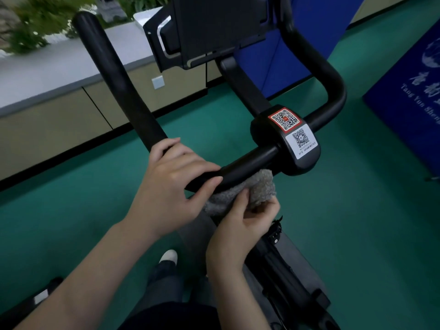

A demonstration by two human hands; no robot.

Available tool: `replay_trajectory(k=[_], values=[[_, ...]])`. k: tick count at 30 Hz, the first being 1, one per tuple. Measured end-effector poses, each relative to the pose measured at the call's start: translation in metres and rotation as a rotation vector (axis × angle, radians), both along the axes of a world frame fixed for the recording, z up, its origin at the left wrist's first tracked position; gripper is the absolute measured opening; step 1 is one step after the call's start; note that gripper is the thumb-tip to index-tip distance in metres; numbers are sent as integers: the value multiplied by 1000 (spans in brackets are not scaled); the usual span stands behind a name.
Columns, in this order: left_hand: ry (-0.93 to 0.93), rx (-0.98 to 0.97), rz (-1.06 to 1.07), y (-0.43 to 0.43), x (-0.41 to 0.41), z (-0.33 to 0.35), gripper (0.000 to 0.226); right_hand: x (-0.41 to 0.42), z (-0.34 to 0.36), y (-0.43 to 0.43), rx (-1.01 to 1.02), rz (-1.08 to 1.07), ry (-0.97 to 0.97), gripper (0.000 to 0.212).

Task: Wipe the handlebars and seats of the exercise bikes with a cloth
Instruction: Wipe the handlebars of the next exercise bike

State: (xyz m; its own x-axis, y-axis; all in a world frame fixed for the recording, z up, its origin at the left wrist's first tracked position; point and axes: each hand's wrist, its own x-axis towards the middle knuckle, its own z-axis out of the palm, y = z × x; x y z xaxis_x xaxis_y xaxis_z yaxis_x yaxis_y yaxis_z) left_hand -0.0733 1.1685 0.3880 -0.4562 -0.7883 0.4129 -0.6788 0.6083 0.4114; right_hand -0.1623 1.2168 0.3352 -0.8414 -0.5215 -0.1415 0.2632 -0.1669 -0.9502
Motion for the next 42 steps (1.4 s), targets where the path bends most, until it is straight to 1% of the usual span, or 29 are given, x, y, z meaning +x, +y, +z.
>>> replay_trajectory(k=[2, 3, 6, 8, 10, 11, 13, 16, 21, 23, 28, 30, 33, 36, 37, 40, 42], values=[[-4, 6, -4, 0, 0, 1, 22, 4, 0, 6, -12, 35, -30, 20], [-7, 10, -8, 0, 0, 1, 23, 2, 2, 7, -18, 33, -11, 19], [-8, 21, -22, 1, 1, 2, 24, -16, 12, 3, -42, -40, 150, 17], [-11, 25, -38, 0, 2, 3, 25, -31, 23, -2, -35, -55, 377, 15], [-11, 28, -56, 0, 4, 4, 27, -48, 33, -9, 20, 8, 713, 14], [-11, 31, -65, -1, 6, 4, 28, -56, 38, -13, 56, 57, 868, 15], [-10, 37, -77, -2, 10, 4, 31, -72, 51, -26, 130, 177, 1087, 17], [-4, 47, -81, -5, 17, 5, 35, -89, 73, -46, 248, 392, 1272, 17], [-17, 34, -49, -11, 31, 8, 50, -87, 99, -68, 489, 853, 1551, 25], [-18, 46, -45, -13, 37, 9, 58, -81, 106, -74, 587, 970, 1594, 30], [-19, 93, -61, -18, 47, 12, 70, -60, 124, -85, 788, 1196, 1565, 36], [-18, 99, -71, -20, 49, 12, 71, -48, 125, -89, 825, 1282, 1530, 32], [-9, 111, -80, -22, 51, 11, 71, -31, 123, -91, 797, 1416, 1387, 21], [-15, 121, -83, -22, 53, 8, 70, -31, 124, -91, 758, 1452, 1282, 17], [-21, 120, -85, -22, 53, 7, 70, -35, 125, -90, 753, 1454, 1276, 15], [-37, 111, -93, -24, 54, 7, 68, -45, 125, -91, 764, 1402, 1361, 17], [-44, 108, -96, -24, 54, 8, 67, -45, 123, -90, 751, 1352, 1381, 17]])
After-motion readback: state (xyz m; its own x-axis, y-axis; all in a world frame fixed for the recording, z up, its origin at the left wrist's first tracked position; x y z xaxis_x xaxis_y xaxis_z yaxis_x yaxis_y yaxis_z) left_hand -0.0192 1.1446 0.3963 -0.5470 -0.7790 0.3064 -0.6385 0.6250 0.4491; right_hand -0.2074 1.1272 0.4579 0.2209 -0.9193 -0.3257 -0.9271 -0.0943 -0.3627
